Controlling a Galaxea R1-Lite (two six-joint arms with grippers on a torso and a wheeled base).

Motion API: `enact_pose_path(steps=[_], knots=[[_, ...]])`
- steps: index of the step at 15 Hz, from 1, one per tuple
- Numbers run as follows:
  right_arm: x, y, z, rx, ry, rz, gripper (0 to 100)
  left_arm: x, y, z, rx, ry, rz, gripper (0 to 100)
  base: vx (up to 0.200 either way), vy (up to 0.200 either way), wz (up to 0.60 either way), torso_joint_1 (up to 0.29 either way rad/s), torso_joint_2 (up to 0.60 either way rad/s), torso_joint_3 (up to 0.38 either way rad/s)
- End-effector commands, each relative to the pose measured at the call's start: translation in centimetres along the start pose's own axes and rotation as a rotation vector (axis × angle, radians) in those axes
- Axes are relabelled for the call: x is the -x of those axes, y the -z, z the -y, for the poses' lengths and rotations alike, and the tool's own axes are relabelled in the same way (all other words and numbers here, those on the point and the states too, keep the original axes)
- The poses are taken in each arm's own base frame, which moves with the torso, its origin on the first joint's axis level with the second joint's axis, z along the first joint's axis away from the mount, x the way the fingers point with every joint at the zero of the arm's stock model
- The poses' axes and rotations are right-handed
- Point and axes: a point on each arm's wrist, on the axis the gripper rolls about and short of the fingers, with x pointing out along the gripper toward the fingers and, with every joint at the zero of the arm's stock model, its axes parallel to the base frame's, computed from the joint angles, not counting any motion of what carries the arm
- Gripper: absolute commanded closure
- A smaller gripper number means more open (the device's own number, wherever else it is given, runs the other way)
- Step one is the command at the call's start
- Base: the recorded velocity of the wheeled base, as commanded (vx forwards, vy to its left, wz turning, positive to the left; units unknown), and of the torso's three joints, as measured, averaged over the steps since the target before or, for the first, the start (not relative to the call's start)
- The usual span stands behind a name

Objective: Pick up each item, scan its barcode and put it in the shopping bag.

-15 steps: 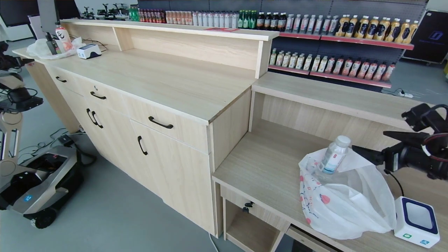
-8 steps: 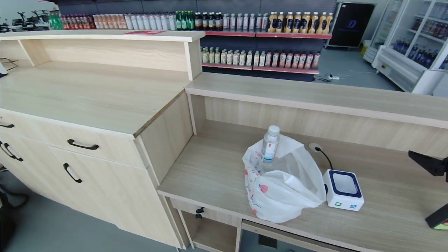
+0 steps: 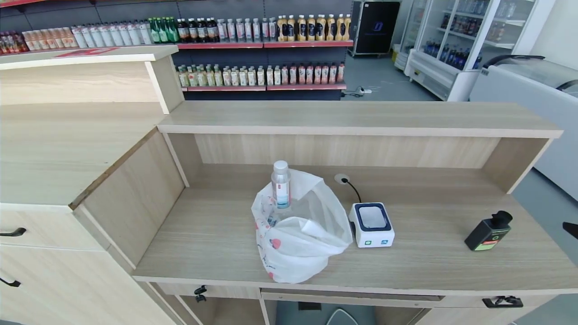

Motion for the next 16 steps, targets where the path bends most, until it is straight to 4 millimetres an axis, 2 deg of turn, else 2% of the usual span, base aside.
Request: enact_pose_path(steps=[1,4,7,9,14,16], knots=[[-3.3,4.2,2.4,-0.084,0.028,-0.181,0,0.0,0.0,0.0,0.0,0.0,-0.001,0,0.0,0.0,0.0,0.0,0.0,0.0],[-4.1,6.9,4.7,-0.057,0.08,-0.251,0,0.0,0.0,0.0,0.0,0.0,-0.001,0,0.0,0.0,0.0,0.0,0.0,0.0],[-5.8,7.5,6.2,-0.045,0.077,-0.164,0,0.0,0.0,0.0,0.0,0.0,-0.001,0,0.0,0.0,0.0,0.0,0.0,0.0],[-6.5,7.3,6.5,-0.042,-0.003,-0.076,0,0.0,0.0,0.0,0.0,0.0,-0.001,0,0.0,0.0,0.0,0.0,0.0,0.0],[-7.7,7.0,4.3,-0.062,-0.245,0.015,0,0.0,0.0,0.0,0.0,0.0,-0.001,0,0.0,0.0,0.0,0.0,0.0,0.0],[-8.6,6.9,3.5,-0.062,-0.29,0.019,0,0.0,0.0,0.0,0.0,0.0,-0.001,0,0.0,0.0,0.0,0.0,0.0,0.0]])
